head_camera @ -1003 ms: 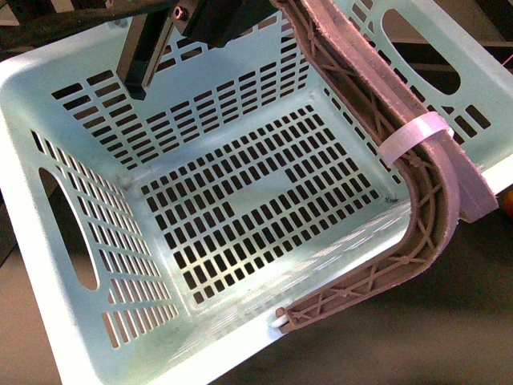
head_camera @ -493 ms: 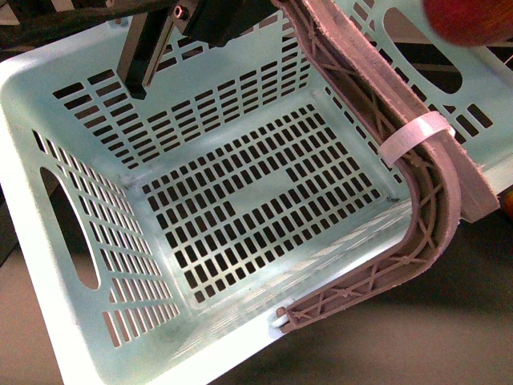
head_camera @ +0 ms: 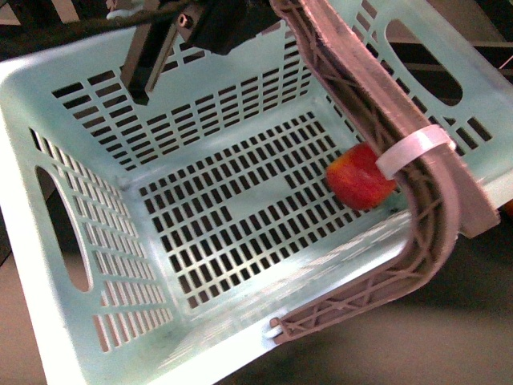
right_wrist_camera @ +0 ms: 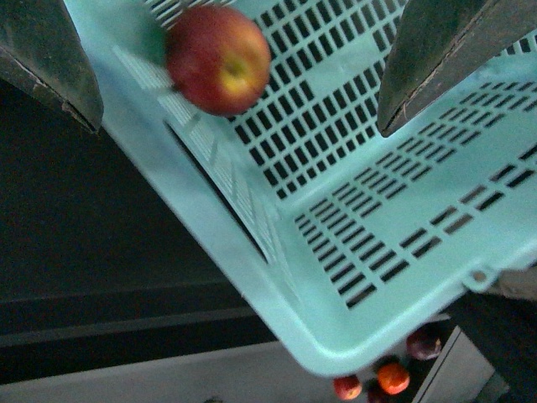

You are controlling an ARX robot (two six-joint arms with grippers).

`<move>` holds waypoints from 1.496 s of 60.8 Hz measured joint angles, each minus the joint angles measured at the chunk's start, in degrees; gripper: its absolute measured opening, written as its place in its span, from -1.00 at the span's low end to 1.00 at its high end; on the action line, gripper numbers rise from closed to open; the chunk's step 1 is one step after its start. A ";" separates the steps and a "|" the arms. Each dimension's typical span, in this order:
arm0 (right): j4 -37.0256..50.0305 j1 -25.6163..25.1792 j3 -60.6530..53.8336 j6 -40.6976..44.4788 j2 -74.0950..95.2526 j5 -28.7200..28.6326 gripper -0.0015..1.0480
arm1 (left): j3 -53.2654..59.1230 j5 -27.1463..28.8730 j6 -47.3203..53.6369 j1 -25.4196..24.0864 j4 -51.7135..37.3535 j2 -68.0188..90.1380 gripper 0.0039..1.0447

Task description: Pick apple with right arm and hold basket with left

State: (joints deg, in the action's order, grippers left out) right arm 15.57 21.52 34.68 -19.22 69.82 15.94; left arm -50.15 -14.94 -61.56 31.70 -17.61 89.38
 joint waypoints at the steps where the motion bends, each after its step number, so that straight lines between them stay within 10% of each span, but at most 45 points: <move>1: -0.44 -0.11 -0.07 0.00 -0.70 0.33 0.83 | 0.02 0.02 -0.20 0.02 0.00 0.00 -0.89; 20: -9.22 -0.87 -3.26 2.10 -15.89 8.74 0.81 | 0.00 0.17 0.22 -0.07 0.00 0.00 -0.89; 30: 13.68 -5.05 -15.15 14.69 -19.87 -0.24 0.26 | 0.00 -0.22 -0.39 0.00 0.00 0.00 -0.89; 53: 13.79 -12.87 -25.81 18.82 -31.28 -7.76 -0.97 | 0.00 0.11 -0.20 -0.02 0.00 0.00 -0.89; 91: 4.70 -21.31 -32.46 19.02 -46.90 -15.78 -0.96 | 0.00 0.07 -0.15 -0.04 -0.02 0.00 -0.89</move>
State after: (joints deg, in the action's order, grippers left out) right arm 20.27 0.21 2.22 -0.21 22.92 0.16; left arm -50.15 -14.87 -61.71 31.66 -17.63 89.38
